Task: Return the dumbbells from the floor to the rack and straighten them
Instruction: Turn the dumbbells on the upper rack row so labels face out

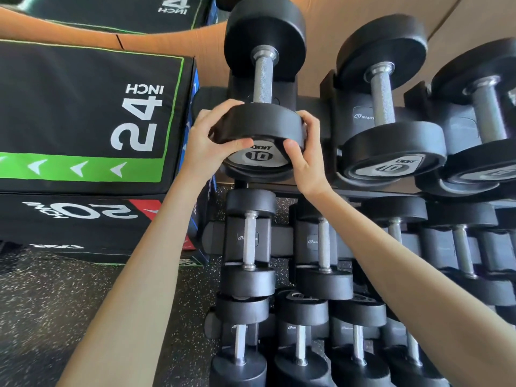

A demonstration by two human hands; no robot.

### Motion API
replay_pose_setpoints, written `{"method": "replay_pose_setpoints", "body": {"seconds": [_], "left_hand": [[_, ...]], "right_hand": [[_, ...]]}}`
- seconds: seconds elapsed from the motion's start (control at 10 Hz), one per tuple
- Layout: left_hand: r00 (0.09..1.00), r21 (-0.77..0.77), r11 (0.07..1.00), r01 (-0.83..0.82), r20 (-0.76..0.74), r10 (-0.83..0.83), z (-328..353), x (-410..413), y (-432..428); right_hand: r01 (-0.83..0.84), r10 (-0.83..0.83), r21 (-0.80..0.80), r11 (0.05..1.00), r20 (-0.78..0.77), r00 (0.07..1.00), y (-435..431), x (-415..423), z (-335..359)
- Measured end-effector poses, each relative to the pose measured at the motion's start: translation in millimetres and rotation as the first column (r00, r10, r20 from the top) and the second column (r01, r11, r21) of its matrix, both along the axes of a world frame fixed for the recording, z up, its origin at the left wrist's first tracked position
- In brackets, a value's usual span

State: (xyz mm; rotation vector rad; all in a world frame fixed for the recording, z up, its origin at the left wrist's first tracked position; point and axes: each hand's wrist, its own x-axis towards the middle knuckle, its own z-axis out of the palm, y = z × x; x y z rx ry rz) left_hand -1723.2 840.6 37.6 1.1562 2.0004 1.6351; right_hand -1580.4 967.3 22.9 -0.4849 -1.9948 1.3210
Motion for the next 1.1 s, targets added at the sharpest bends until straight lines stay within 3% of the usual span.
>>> {"method": "replay_pose_setpoints", "body": {"seconds": [0.2, 0.3, 0.4, 0.6, 0.7, 0.9, 1.1], "left_hand": [[0.995, 0.1, 0.992, -0.077, 0.073, 0.07, -5.4, 19.1, 4.8], [0.988, 0.095, 0.992, -0.082, 0.14, 0.068, -5.1, 23.3, 4.1], [0.979, 0.086, 0.994, -0.068, 0.197, 0.05, -3.2, 22.6, 1.7], [0.989, 0.066, 0.996, -0.066, 0.134, 0.056, -2.4, 28.6, -1.1], [0.996, -0.006, 0.997, -0.077, 0.051, 0.078, -2.9, 29.9, -3.2], [0.979, -0.267, 0.955, -0.13, -0.187, 0.081, 19.1, 25.7, -20.9], [0.869, -0.191, 0.965, -0.18, -0.49, 0.065, 42.3, 72.8, -38.5]], "right_hand": [[-0.052, 0.041, 0.052, 0.997, 0.185, 0.982, 6.5, 16.7, 8.8], [-0.059, -0.007, 0.187, 0.981, 0.338, 0.941, 11.3, 19.2, 19.4], [-0.07, -0.049, 0.283, 0.957, 0.392, 0.919, 12.3, 18.6, 26.0], [-0.079, -0.038, 0.249, 0.965, 0.433, 0.901, 9.3, 23.9, 35.4], [-0.065, -0.094, 0.311, 0.948, 0.471, 0.877, 5.8, 36.9, 43.2], [-0.009, -0.269, 0.635, 0.772, 0.339, 0.901, -2.9, 86.5, 66.8], [0.06, -0.466, 0.765, 0.641, 0.326, 0.822, -9.8, 149.6, 76.8]]}}
